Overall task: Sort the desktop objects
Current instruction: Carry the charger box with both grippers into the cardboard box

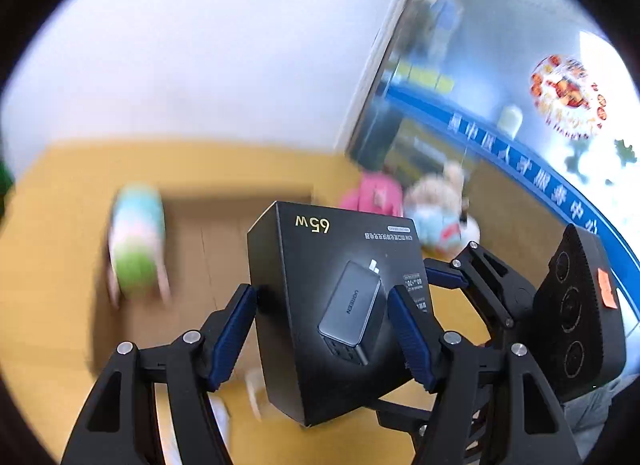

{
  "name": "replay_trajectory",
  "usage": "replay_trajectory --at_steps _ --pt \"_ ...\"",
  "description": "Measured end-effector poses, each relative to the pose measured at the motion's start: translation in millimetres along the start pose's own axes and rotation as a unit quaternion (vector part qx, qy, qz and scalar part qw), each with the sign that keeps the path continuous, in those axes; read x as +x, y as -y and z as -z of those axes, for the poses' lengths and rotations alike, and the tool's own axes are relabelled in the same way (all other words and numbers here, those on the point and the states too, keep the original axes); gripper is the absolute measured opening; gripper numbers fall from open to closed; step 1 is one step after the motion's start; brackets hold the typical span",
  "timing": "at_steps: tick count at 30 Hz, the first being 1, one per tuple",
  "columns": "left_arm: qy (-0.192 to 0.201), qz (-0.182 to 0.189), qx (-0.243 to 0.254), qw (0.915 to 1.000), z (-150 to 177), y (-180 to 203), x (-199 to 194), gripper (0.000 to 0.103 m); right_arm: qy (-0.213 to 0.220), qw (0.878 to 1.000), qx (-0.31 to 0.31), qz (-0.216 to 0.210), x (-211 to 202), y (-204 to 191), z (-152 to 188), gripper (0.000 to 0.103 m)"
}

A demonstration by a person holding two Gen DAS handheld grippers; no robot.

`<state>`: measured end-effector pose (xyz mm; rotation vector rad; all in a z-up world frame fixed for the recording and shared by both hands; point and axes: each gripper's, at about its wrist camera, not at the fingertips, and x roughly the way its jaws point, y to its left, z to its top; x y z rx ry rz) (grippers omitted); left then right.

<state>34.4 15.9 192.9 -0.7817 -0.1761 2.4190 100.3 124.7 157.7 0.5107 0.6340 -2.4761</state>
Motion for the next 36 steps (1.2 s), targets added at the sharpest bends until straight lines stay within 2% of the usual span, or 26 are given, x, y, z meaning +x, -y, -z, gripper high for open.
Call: replay_trajectory --at_steps 3,8,11,15,20,25,30,36 --pt "0.04 0.003 0.023 0.9989 -57 -4 -9 0.068 0.036 0.999 -0.007 0.013 -1 37 -47 0.094" --pt "0.075 -0.001 0.048 0.996 -112 -19 -10 0.068 0.07 0.997 -0.022 0.025 13 80 -100 0.094" --pt "0.069 -0.008 0.04 0.9968 -134 -37 6 0.068 0.069 0.997 -0.015 0.016 36 103 -113 0.094" --pt "0.037 -0.023 0.02 0.9988 -148 -72 47 0.068 0.051 0.999 0.011 -0.013 78 131 -112 0.094" --pt "-0.03 -0.029 -0.024 0.9988 -134 -119 115 0.068 0.001 0.997 0.044 -0.057 141 149 -79 0.094" --pt "-0.102 -0.046 -0.071 0.9912 -106 -169 182 0.068 -0.061 0.989 0.086 -0.108 219 157 -32 0.093" --pt "-0.174 -0.079 -0.109 0.9754 -76 -205 236 0.068 -0.103 0.968 0.149 -0.176 283 168 15 0.092" --pt "-0.237 -0.111 -0.115 0.9582 -57 -220 281 0.068 -0.144 0.954 0.177 -0.194 325 177 50 0.087"
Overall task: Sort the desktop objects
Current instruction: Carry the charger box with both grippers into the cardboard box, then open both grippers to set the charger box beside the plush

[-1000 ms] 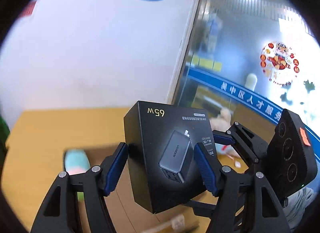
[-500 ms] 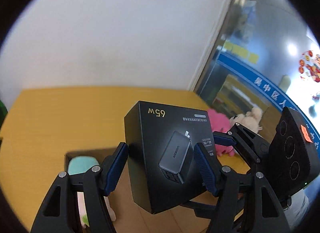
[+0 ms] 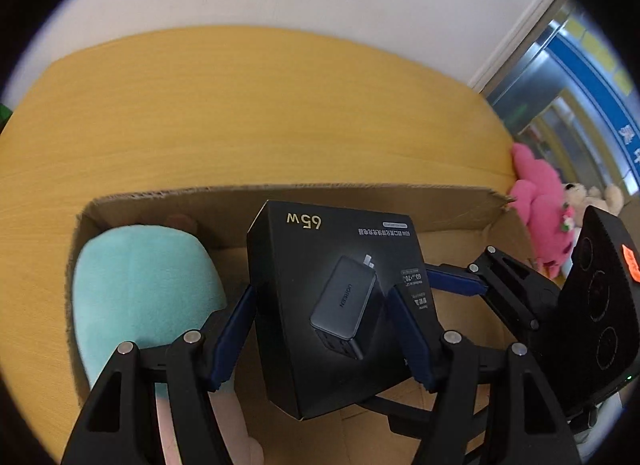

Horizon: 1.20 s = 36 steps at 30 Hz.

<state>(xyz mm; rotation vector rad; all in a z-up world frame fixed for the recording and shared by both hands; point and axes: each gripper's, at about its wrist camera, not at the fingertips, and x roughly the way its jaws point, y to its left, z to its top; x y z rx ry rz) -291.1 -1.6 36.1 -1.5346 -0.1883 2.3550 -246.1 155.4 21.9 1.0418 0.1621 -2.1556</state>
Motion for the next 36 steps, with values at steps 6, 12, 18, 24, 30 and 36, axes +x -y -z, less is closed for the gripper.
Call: replay_trajectory --at_steps 6,12,18,24,30,36 --pt "-0.035 -0.072 0.042 0.9959 -4 17 24 0.062 -0.028 0.999 0.023 -0.006 19 14 26 0.082" --pt "-0.037 -0.091 0.039 0.9944 0 19 15 0.061 -0.041 0.998 0.035 -0.016 32 16 33 0.068" --pt "0.03 -0.092 0.028 0.9949 13 19 -42 0.062 -0.038 0.999 0.032 -0.009 13 8 32 0.068" --pt "0.145 -0.055 0.029 0.9876 46 27 -128 0.067 -0.003 0.998 0.034 0.053 -46 -32 3 0.085" --pt "0.274 -0.096 0.077 0.9539 101 76 -190 0.078 0.076 0.98 -0.03 0.18 -132 -121 24 0.103" --pt "0.325 -0.116 0.083 0.9347 175 90 -205 0.079 0.124 0.967 -0.004 0.221 -172 -177 78 0.103"
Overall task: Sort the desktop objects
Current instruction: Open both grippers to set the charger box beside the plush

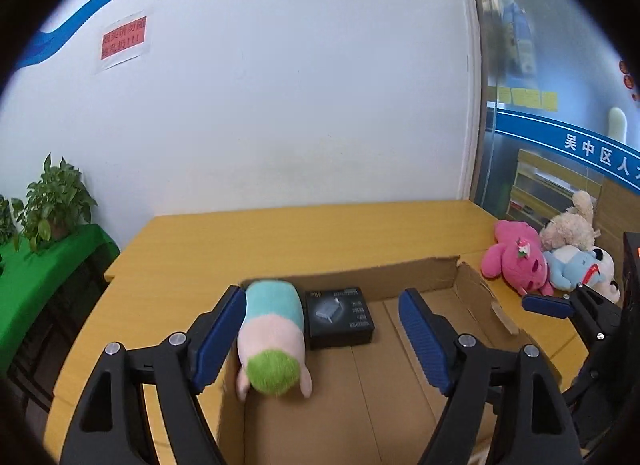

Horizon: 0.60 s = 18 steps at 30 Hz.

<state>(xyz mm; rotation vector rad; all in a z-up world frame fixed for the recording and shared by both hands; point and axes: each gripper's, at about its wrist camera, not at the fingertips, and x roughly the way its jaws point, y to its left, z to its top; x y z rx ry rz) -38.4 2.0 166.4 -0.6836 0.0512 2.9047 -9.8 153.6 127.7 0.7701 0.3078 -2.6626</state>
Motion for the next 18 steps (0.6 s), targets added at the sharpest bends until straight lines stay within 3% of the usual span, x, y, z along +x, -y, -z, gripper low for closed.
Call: replay_trajectory --at_steps 2,6,9,14,18 --pt "0.001 -0.014 -0.004 0.9999 18 9 -3 0.079 0.004 1.0 0.008 0.025 -10 -13 14 0.103" --pt "-0.021 -0.032 -0.036 0.9986 49 11 -8 0.079 -0.013 1.0 0.01 0.024 -20 -32 45 0.103" --pt "-0.033 -0.027 -0.049 0.9979 66 9 -14 0.079 -0.036 0.999 0.025 0.022 -25 -33 60 0.103" --pt "-0.05 -0.024 -0.033 0.9979 81 16 -17 0.079 -0.039 0.998 0.044 0.024 -42 -24 76 0.103" --pt "-0.059 0.007 -0.033 0.9977 88 23 -16 0.079 -0.043 0.997 0.056 0.023 -42 -16 82 0.103"
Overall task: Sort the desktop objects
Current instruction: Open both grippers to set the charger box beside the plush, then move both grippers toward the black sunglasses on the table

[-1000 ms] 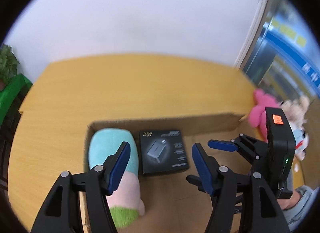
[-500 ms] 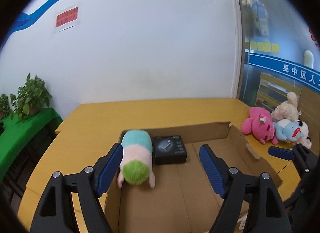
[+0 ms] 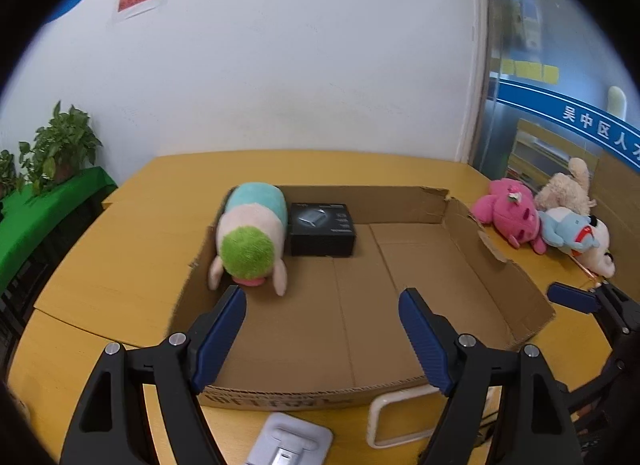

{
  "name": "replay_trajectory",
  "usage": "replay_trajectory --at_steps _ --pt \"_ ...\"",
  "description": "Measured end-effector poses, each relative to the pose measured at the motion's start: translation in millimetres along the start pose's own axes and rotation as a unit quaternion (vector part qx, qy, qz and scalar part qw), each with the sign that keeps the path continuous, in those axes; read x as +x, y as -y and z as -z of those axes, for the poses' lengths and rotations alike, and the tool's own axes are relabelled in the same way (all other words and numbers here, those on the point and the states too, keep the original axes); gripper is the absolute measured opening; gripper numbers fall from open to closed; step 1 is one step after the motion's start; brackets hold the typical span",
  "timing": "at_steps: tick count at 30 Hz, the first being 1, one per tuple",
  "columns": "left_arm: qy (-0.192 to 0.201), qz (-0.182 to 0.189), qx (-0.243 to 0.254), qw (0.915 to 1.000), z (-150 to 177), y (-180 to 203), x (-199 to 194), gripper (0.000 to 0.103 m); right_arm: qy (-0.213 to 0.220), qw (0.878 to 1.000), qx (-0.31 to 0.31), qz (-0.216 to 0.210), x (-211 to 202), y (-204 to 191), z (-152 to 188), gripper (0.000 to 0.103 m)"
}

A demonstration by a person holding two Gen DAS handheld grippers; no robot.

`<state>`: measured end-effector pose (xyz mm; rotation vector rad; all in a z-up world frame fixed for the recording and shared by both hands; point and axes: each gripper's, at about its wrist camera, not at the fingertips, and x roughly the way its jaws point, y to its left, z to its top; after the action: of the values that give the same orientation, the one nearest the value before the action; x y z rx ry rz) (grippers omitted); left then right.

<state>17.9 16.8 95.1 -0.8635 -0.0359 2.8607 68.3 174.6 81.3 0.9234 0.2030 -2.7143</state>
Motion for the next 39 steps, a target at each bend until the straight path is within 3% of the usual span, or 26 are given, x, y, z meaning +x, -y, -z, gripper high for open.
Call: replay_trajectory --at_steps 13,20,25,33,38,39 --pt "-0.023 0.001 0.003 0.9997 21 15 -2 0.079 -0.008 1.0 -0.002 -0.015 5 2 11 0.103" --pt "-0.044 0.032 0.02 0.9983 27 11 -12 0.079 0.008 0.997 -0.073 -0.038 -20 12 19 0.103" --pt "-0.073 0.041 0.043 0.9955 40 3 -21 0.079 -0.023 0.988 -0.107 -0.114 -41 31 58 0.103" --pt "-0.122 0.073 0.067 0.9876 75 19 -19 0.079 -0.086 0.979 -0.115 -0.142 -1 29 93 0.101" --pt "-0.146 0.096 0.062 0.9826 89 32 -14 0.079 -0.134 0.97 -0.119 -0.167 38 31 98 0.081" --pt "-0.148 0.097 0.061 0.9823 92 34 -14 0.079 -0.148 0.967 -0.124 -0.166 44 29 101 0.069"
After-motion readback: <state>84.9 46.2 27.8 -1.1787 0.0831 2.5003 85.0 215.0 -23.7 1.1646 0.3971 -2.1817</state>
